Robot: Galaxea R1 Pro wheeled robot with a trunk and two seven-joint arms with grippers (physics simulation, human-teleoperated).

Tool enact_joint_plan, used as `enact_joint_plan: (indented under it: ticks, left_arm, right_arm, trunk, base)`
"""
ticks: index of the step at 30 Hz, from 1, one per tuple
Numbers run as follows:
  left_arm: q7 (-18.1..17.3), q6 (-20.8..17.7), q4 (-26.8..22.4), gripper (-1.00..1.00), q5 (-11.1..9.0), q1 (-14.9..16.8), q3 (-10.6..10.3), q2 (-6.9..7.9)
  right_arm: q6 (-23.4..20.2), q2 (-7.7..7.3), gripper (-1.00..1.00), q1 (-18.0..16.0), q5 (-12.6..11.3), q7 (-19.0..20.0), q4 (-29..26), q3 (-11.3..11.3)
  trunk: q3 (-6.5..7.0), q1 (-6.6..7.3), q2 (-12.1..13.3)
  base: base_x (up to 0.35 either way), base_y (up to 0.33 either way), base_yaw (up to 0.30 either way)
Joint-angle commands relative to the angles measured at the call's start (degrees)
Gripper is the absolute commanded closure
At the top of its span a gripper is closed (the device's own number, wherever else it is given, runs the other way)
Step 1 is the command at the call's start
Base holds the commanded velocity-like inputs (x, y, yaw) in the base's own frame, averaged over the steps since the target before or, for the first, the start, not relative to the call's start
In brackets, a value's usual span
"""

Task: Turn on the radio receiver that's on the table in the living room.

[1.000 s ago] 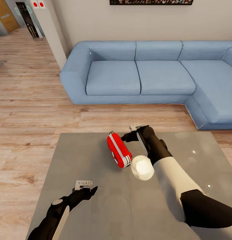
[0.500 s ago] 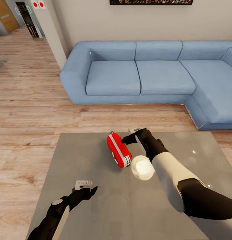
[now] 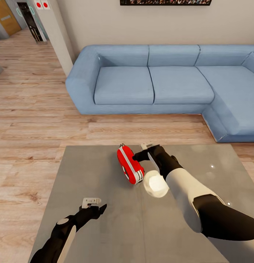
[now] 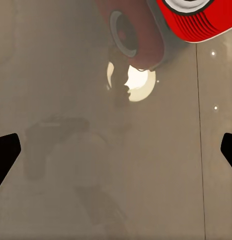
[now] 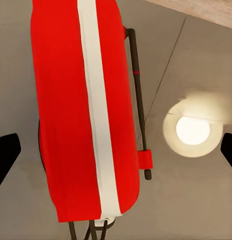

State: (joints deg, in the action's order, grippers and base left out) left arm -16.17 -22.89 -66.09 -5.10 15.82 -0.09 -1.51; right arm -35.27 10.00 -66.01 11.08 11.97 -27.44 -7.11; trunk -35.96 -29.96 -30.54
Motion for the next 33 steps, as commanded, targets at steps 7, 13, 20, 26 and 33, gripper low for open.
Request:
enact_joint_plan:
  ticks: [7,13,20,26,33]
  left_arm:
    - [0.0,0.0,0.0,-1.00,0.0,0.0,0.0,-0.07]
    - [0.0,0.0,0.0,-1.00,0.0,0.0,0.0,-0.08]
    - [0.0,0.0,0.0,-1.00,0.0,0.0,0.0,-0.08]
    - [0.0,0.0,0.0,-1.00,0.0,0.0,0.0,-0.08]
    - [0.0,0.0,0.0,-1.00,0.0,0.0,0.0,-0.08]
  right_arm:
    - [0.1,0.00,-1.00,0.0,0.0,0.0,0.1,-0.1]
    - [0.9,0.00,-1.00,0.1,-0.1,0.1,0.2,-0.4]
    - [2.9,0.00,-1.00,0.1,-0.2,0.1,1.4,-2.0]
    - [3.7,0.00,-1.00,0.1,-0.3,0.1,2.5,-2.2]
    - [5.9,0.00,-1.00,0.1,-0.4,0.1,5.3,-2.2]
  trunk:
    - [0.00,0.00,0.0]
    - [0.00,0.00,0.0]
    - [0.00,0.00,0.0]
    - [0.00,0.00,0.0]
    - [0.00,0.00,0.0]
  base:
    - [0.000,0.000,0.000]
    - [0.000,0.000,0.000]
    - [0.000,0.000,0.000]
    - [0.000,0.000,0.000]
    - [0.000,0.000,0.000]
